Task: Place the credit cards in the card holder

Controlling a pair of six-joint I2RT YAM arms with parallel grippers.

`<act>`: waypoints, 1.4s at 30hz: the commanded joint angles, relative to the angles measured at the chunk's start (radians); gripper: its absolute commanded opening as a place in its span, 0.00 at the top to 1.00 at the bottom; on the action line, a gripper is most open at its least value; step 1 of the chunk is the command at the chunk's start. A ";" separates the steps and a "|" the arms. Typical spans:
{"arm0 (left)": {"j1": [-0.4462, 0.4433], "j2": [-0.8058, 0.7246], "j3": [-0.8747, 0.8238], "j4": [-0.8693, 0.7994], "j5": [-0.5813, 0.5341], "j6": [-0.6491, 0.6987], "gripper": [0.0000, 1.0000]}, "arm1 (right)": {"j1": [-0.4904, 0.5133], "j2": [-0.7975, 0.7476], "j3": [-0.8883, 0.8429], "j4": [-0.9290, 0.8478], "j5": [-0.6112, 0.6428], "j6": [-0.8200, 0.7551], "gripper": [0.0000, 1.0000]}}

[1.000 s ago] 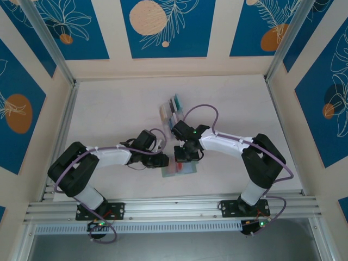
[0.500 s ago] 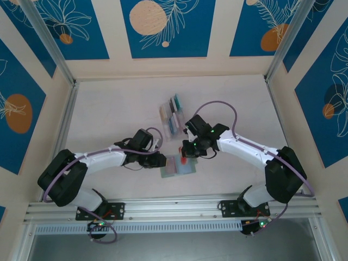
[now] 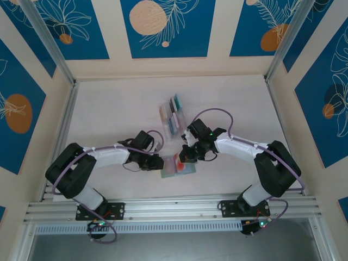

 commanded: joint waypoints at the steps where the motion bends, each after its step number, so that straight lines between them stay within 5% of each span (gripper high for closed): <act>1: 0.014 0.019 0.024 -0.030 -0.022 0.026 0.79 | -0.009 0.022 -0.023 0.027 -0.061 -0.019 1.00; 42: 0.029 0.061 0.021 -0.019 -0.017 0.038 0.79 | -0.082 0.089 -0.064 0.071 -0.184 0.030 1.00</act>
